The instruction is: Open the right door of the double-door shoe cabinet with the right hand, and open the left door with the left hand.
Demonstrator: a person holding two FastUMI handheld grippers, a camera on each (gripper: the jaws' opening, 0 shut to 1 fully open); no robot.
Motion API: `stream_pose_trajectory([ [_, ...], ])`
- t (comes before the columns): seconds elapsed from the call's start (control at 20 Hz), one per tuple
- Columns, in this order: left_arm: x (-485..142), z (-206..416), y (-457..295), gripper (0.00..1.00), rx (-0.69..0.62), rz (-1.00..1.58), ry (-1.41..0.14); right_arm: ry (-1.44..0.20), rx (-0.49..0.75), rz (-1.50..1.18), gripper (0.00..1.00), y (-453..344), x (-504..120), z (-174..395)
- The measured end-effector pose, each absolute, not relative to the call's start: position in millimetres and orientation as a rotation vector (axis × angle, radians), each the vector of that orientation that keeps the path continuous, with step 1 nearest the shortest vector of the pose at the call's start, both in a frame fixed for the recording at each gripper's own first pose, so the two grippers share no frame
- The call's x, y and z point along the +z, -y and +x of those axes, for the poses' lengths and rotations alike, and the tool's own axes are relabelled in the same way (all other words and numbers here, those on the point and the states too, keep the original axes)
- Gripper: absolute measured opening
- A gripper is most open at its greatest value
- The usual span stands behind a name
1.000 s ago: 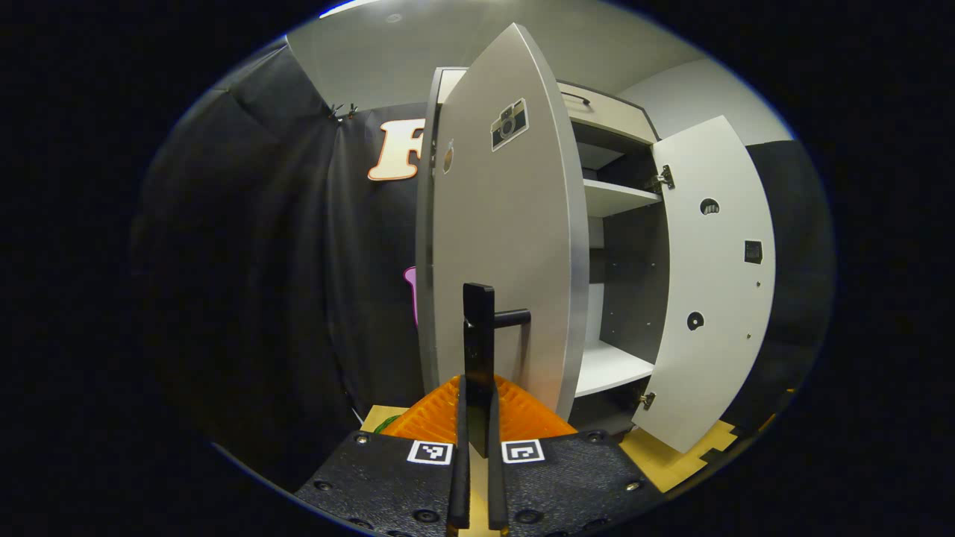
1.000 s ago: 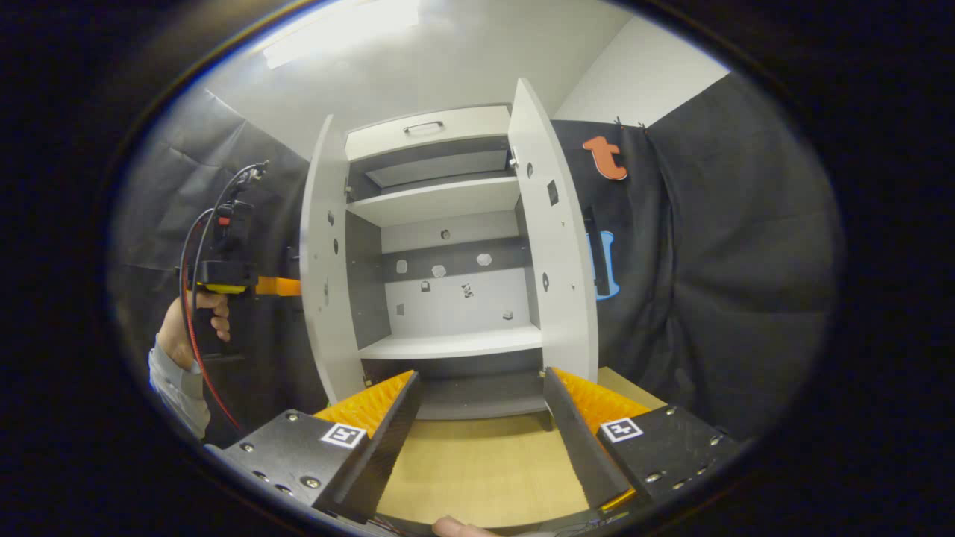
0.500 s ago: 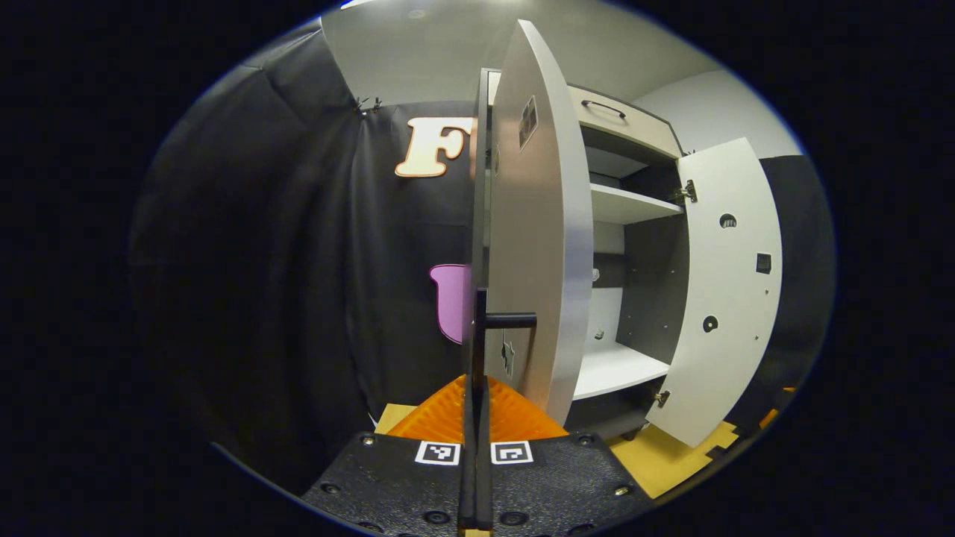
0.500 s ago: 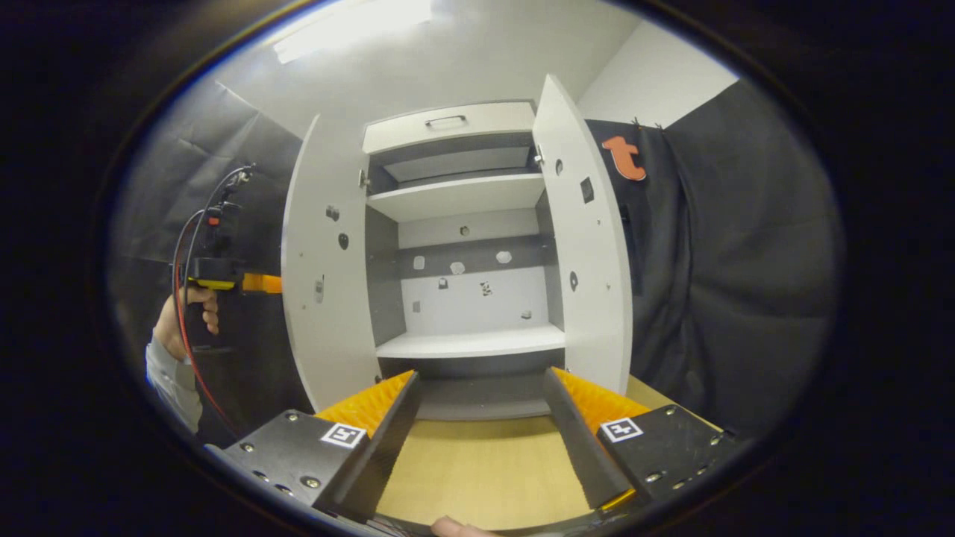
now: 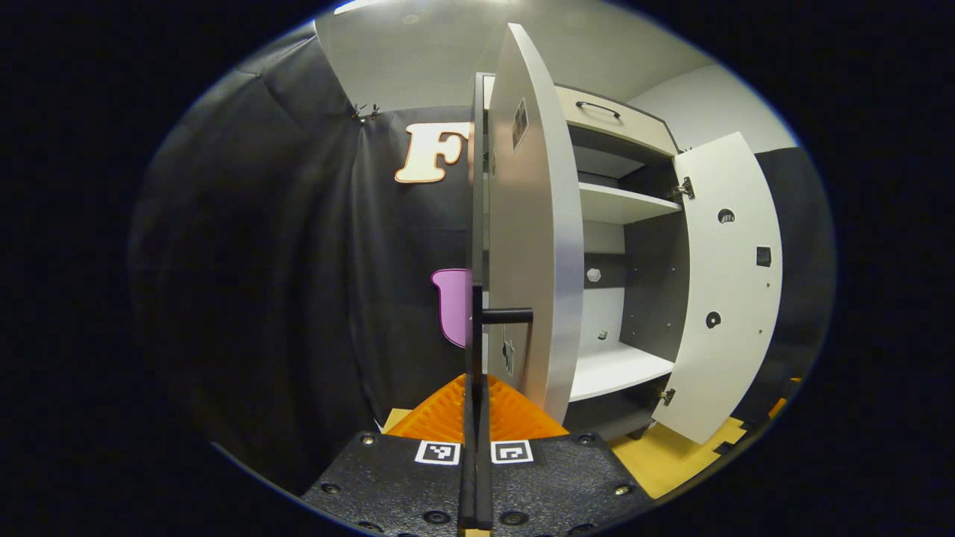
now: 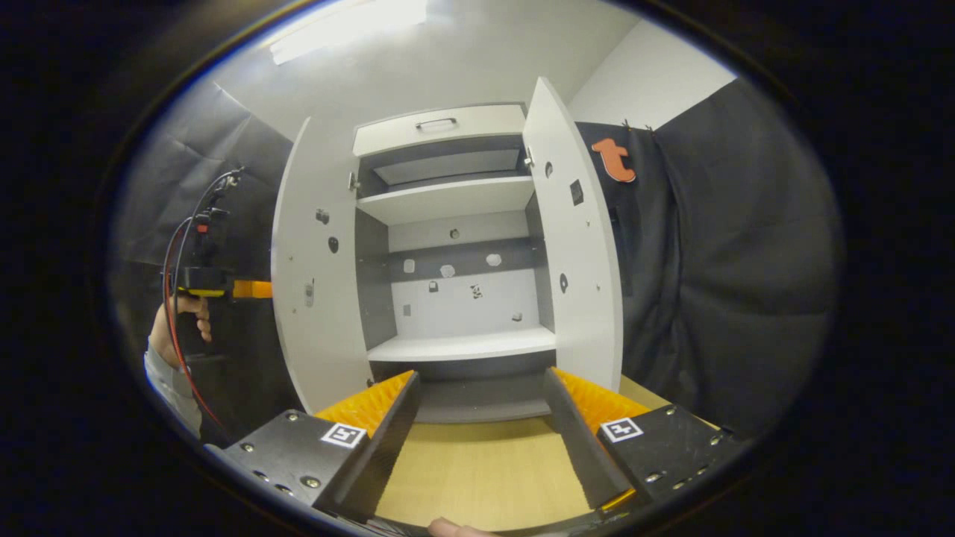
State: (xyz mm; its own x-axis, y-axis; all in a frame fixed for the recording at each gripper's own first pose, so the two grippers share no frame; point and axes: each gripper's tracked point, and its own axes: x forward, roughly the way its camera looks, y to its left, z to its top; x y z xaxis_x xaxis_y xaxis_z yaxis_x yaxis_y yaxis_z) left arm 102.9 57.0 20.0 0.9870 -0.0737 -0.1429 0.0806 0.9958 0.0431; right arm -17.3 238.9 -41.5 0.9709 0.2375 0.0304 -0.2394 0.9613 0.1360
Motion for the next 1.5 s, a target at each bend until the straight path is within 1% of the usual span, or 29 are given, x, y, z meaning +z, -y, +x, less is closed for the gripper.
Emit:
stream_pose_trajectory([
  [0.2,20,102,-58,0.01,-0.047,0.028,-0.133,0.014,0.239,0.143,0.98,-233,-42,-18],
  [0.25,14,98,-56,0.01,-0.044,0.015,-0.153,0.015,0.230,0.138,0.98,-230,-43,-15],
  [0.3,6,95,-52,0.06,-0.051,0.000,-0.174,0.012,0.223,0.127,0.98,-228,-44,-13],
  [0.35,5,88,-59,0.13,-0.019,0.020,-0.182,0.009,0.216,0.116,0.98,-226,-46,-11],
  [0.4,11,83,-66,0.26,0.013,0.056,-0.148,0.009,0.212,0.109,0.98,-226,-46,-10],
  [0.45,10,84,-77,0.30,0.049,0.088,-0.118,0.009,0.210,0.108,0.98,-225,-47,-9],
  [0.55,10,78,-81,0.63,0.082,0.117,-0.088,0.004,0.211,0.106,0.98,-224,-50,-8],
  [0.65,2,66,-78,0.80,0.088,0.092,-0.105,-0.001,0.205,0.099,0.98,-220,-51,-8],
  [0.7,-3,61,-72,0.84,0.071,0.066,-0.119,-0.001,0.203,0.097,0.98,-219,-52,-8],
  [0.75,-10,53,-63,0.89,0.049,0.043,-0.140,-0.001,0.202,0.097,0.98,-217,-51,-8],
  [0.9,-25,33,-45,0.95,-0.003,0.048,-0.169,0.010,0.200,0.124,0.98,-211,-46,-14],
  [0.95,-25,29,-39,0.95,-0.009,0.048,-0.158,0.018,0.208,0.138,0.94,-211,-42,-15],
  [1.0,-26,24,-31,0.95,-0.022,0.042,-0.148,0.021,0.215,0.145,0.98,-212,-41,-16],
  [1.05,-28,19,-22,0.92,-0.032,0.035,-0.145,0.022,0.216,0.144,0.94,-210,-39,-17],
  [1.1,-28,17,-13,0.95,-0.040,0.033,-0.137,0.025,0.208,0.139,0.98,-207,-37,-17],
  [1.2,-26,12,4,0.95,-0.052,0.041,-0.116,0.035,0.201,0.126,0.98,-205,-29,-17],
  [1.25,-24,9,9,0.92,-0.050,0.053,-0.099,0.044,0.197,0.119,0.98,-204,-25,-17],
  [1.3,-24,7,16,0.95,-0.050,0.060,-0.089,0.052,0.192,0.105,0.98,-203,-22,-16],
  [1.5,-23,-7,48,0.95,-0.085,0.033,-0.072,0.056,0.176,0.043,0.98,-200,-14,-9],
])
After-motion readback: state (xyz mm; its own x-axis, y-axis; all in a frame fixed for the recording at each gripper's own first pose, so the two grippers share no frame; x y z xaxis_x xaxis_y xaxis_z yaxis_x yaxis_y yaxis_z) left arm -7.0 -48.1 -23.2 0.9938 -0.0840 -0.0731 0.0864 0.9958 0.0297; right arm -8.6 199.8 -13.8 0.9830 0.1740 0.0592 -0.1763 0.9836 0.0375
